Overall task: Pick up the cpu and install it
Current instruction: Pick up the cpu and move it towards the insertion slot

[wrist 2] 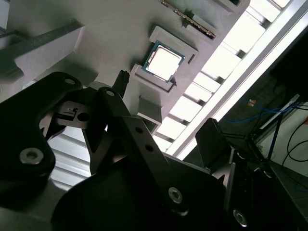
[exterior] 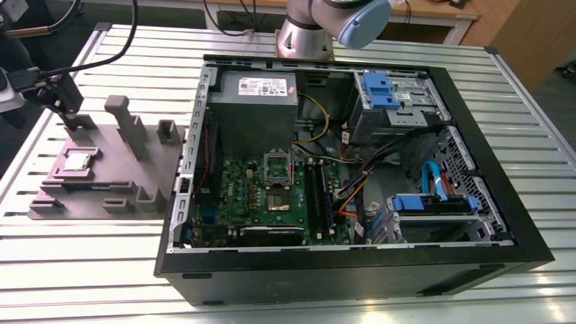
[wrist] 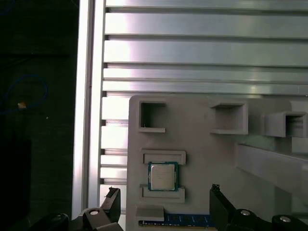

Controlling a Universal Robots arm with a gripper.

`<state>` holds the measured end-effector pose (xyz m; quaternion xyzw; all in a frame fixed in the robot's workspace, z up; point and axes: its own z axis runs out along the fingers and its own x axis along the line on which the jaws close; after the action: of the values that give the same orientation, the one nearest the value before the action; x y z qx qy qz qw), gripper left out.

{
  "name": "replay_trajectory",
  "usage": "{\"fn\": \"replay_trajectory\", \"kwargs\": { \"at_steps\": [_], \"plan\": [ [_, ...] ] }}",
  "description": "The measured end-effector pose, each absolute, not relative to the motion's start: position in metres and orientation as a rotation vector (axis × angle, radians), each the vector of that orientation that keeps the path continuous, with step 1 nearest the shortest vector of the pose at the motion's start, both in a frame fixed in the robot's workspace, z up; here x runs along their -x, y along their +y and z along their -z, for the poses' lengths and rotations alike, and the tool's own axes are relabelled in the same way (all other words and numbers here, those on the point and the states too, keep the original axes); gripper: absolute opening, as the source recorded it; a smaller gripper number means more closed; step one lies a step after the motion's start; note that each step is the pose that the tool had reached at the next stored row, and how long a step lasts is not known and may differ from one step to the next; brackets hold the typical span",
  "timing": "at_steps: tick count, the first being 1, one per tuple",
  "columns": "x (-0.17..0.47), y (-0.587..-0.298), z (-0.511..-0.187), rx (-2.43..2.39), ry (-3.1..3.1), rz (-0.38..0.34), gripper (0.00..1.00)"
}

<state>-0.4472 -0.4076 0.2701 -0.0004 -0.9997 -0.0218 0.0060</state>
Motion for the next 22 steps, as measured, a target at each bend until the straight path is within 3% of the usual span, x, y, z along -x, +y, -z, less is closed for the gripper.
{"fn": "replay_trajectory", "kwargs": {
  "at_steps": [22],
  "plan": [
    [0.443, -0.408, -0.249, 0.04, -3.129, 0.068, 0.82]
  ]
}}
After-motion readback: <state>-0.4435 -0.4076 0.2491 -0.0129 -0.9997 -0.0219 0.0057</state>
